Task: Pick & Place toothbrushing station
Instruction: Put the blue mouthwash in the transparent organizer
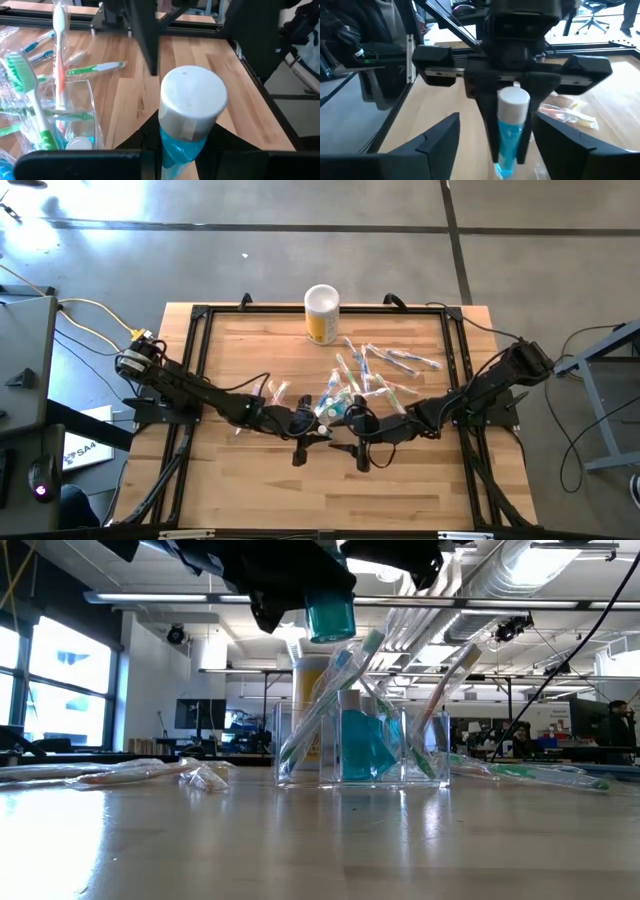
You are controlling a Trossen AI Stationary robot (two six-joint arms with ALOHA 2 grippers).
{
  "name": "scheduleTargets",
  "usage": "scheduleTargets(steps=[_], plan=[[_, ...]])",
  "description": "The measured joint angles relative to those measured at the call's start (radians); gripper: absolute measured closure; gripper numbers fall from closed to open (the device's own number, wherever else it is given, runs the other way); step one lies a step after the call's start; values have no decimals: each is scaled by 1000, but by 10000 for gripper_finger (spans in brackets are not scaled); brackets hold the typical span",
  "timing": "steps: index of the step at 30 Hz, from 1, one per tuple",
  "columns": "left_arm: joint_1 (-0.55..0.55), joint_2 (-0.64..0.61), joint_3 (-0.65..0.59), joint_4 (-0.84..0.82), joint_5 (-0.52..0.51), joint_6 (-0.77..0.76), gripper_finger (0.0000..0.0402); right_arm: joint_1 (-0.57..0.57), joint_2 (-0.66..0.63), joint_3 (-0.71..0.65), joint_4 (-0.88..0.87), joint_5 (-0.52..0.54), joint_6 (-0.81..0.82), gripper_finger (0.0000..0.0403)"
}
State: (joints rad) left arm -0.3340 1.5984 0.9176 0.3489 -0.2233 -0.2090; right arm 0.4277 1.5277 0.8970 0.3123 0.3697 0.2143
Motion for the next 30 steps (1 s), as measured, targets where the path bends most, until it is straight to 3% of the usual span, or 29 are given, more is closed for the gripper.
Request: scheduleTargets(steps=[5, 22, 30], plan=[[0, 4, 0, 1, 0, -6, 338, -26, 0, 0, 23, -14, 0, 148], [0, 4, 0, 24, -28, -6, 338, -103, 36, 1, 96, -128, -1, 147], [1, 4, 0, 52, -51, 3, 338, -137, 50, 0, 121, -204, -9, 183]])
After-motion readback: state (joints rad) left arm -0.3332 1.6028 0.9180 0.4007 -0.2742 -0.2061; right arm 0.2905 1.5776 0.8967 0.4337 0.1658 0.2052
